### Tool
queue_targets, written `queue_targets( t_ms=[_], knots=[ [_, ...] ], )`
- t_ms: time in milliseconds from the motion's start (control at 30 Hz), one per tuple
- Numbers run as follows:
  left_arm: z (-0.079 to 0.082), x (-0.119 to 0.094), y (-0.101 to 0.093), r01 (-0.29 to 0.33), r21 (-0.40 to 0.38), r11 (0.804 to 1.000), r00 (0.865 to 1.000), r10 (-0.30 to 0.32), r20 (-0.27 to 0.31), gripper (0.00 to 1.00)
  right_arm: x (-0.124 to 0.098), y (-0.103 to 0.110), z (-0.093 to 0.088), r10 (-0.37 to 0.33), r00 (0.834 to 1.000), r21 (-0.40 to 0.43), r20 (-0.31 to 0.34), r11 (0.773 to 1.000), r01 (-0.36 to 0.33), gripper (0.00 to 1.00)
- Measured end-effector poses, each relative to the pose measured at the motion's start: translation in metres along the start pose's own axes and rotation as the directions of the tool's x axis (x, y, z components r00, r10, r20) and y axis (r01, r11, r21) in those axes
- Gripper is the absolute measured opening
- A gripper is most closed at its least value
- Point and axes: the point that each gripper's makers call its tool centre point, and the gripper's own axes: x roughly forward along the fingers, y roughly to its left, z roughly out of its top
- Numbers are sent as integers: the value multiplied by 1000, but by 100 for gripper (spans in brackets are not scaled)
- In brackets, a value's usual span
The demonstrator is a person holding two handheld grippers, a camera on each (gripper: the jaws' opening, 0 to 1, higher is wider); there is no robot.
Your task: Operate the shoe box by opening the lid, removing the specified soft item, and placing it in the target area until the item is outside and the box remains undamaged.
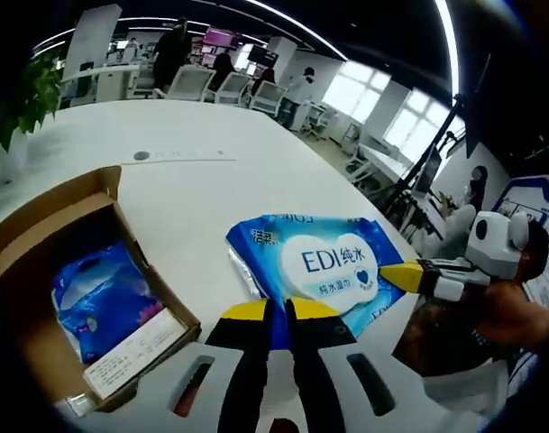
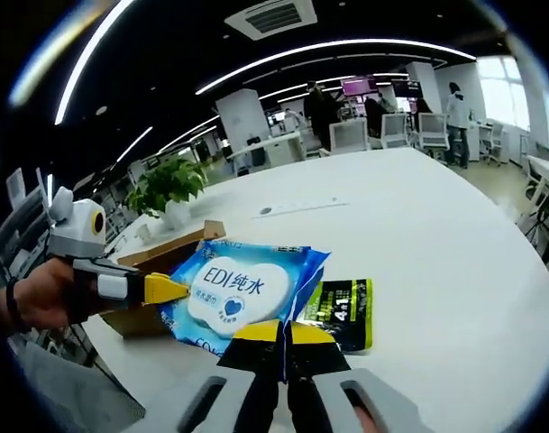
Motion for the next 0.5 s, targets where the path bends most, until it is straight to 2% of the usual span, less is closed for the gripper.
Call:
queue_targets(
  t_ms=[500],
  knots=[
    [-9,24,-6,-18,-6,1000,999,18,-27,5,8,-25,-7,11,999,-6,-45,1000,-11,0]
  ],
)
